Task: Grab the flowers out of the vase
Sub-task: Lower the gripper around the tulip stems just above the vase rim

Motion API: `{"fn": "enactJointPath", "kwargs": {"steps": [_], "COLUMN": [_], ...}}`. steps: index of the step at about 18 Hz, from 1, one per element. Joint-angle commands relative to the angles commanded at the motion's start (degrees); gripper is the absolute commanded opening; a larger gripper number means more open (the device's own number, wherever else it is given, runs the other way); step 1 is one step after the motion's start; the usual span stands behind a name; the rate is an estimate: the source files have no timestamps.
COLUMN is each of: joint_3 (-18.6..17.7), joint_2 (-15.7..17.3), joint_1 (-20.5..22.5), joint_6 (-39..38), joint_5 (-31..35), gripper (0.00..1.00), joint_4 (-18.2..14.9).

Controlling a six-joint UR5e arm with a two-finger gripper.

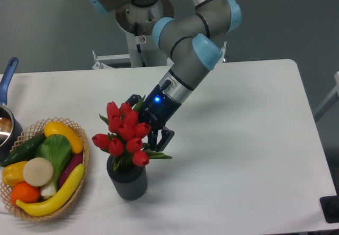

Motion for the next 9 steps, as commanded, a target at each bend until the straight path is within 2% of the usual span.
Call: {"fn": "enactJointPath", "kwargs": {"steps": [9], "joint_3": [1.93], "joint_2": [-1.93], "joint_1": [-1.14], "joint_6": [0.17], "joint_5": [-2.29], "gripper": [1.0], "joint_4": [0.44]}}
